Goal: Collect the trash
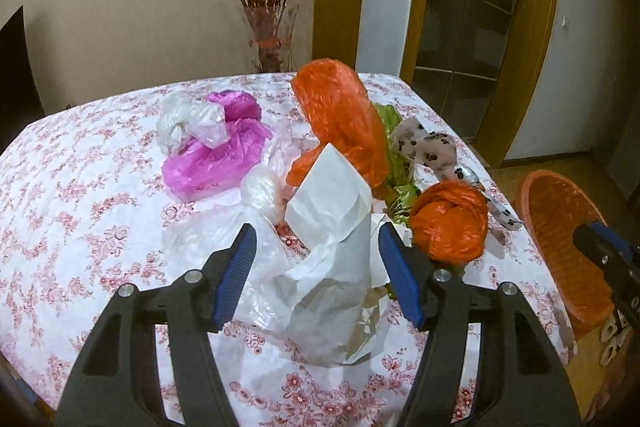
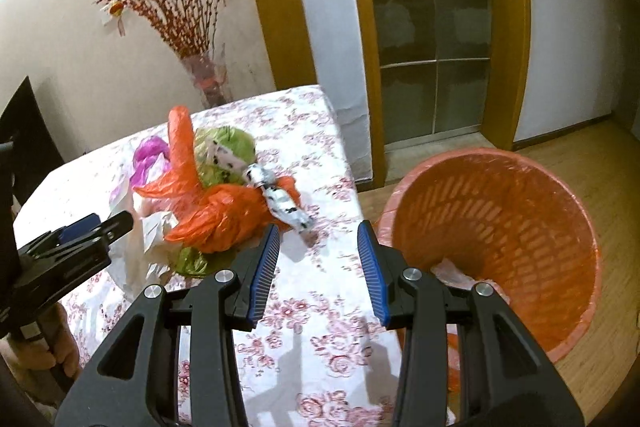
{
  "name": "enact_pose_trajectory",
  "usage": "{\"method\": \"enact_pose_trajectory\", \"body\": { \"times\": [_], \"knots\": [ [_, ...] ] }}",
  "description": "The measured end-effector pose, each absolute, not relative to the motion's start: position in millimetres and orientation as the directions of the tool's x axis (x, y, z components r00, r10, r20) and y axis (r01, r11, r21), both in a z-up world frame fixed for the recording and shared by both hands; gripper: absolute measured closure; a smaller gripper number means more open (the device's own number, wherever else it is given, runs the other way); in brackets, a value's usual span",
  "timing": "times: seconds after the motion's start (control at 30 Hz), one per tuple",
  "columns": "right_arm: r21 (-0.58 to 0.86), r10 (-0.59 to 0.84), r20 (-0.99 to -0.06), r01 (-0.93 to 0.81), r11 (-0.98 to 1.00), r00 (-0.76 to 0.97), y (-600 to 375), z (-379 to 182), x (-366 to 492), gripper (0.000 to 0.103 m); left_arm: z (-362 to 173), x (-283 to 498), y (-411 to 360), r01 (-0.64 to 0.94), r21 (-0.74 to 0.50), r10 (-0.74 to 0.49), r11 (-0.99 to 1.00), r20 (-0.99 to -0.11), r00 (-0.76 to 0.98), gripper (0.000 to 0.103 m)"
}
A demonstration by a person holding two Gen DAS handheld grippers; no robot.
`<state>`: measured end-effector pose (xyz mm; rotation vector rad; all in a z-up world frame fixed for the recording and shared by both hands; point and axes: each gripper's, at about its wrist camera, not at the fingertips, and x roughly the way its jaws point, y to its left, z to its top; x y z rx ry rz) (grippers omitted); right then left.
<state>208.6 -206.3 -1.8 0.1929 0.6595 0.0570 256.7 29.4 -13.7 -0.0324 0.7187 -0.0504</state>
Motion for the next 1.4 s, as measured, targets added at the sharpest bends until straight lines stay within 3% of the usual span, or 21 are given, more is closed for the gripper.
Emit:
{"method": "enact_pose_trajectory", "body": {
  "times": [0.1,0.2,0.7,0.9,0.97,1.03,1.13,1.4],
  "knots": [
    [0.194,0.121,-0.610,0.000,0.981,0.783,-201,-3,211,0.062,-20,262,31,0.049,-0.064,-0.080,0.997,-0.681,0.728,0.071],
    [0.198,0.132,-0.613,-0.010,0.980,0.779,-195,-3,213,0.062,-20,260,35,0.063,-0.088,-0.106,0.994,-0.677,0.728,0.084],
    [0.264,0.236,-0.637,-0.080,0.961,0.734,-146,-3,249,0.062,23,227,92,0.011,-0.170,-0.108,0.985,-0.570,0.815,0.086],
    [0.258,0.223,-0.710,-0.047,0.965,0.668,-128,-24,276,0.062,34,218,107,-0.002,-0.185,-0.100,0.983,-0.543,0.833,0.086],
    [0.265,0.230,-0.725,-0.044,0.963,0.650,-126,-33,279,0.069,34,218,110,-0.006,-0.187,-0.099,0.982,-0.543,0.834,0.086],
    [0.255,0.225,-0.712,-0.054,0.966,0.665,-125,-34,274,0.083,34,218,113,-0.012,-0.190,-0.095,0.982,-0.545,0.833,0.086],
    [0.254,0.239,-0.699,-0.078,0.964,0.674,-126,-29,267,0.093,35,217,117,-0.017,-0.194,-0.094,0.981,-0.547,0.832,0.086],
    [0.284,0.310,-0.656,-0.155,0.946,0.689,-124,-5,252,0.102,33,215,117,-0.027,-0.206,-0.094,0.978,-0.556,0.826,0.086]
  ]
}}
